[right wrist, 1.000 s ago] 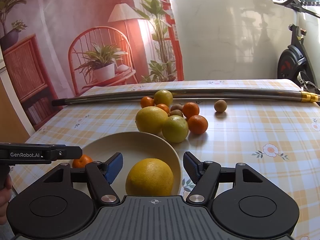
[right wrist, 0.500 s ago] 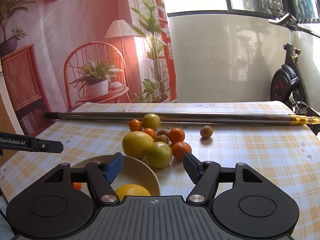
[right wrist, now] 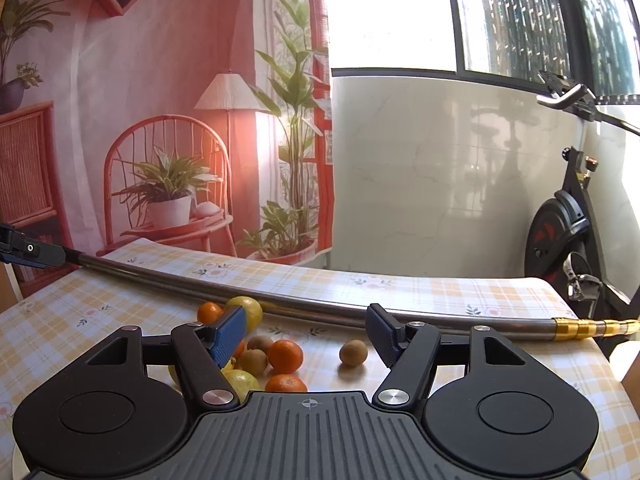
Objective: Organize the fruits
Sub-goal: 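Move the right gripper onto a small brown kiwi and close, then grasp another mandarin orange with the left gripper while the right holds the kiwi, then place the mandarin in the white plate with the left gripper while the right carries the kiwi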
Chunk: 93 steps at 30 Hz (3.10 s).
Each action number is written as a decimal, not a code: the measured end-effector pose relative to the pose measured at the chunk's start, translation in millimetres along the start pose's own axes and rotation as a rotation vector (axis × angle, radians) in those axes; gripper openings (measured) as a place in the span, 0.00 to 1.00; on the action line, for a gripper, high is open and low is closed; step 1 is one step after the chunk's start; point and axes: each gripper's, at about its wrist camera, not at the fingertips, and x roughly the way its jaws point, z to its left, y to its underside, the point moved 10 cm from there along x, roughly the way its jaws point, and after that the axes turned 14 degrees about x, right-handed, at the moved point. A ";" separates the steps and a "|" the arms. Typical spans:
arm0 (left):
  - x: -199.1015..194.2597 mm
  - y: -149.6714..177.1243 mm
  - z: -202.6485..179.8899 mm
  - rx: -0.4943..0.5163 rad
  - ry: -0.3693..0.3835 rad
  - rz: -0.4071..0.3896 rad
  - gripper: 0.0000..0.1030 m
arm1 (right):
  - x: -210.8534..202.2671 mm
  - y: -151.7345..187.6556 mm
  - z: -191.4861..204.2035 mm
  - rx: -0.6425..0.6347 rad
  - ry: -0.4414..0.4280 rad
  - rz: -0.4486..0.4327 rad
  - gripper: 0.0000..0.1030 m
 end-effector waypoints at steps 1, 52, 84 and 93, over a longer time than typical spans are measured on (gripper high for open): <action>2.8 -1.7 -1.1 0.003 -0.001 0.001 0.47 | 6.1 0.4 -4.3 0.000 0.008 0.003 0.61; 180.4 17.4 -21.8 -0.167 0.140 0.263 0.46 | 117.4 46.9 -62.9 0.137 0.077 0.152 0.26; 148.9 22.5 -32.4 -0.040 0.180 0.202 0.36 | 117.2 47.9 -64.6 0.153 0.056 0.166 0.26; 95.8 34.3 -40.1 0.018 0.175 0.207 0.36 | 110.8 49.5 -64.3 0.146 0.084 0.163 0.26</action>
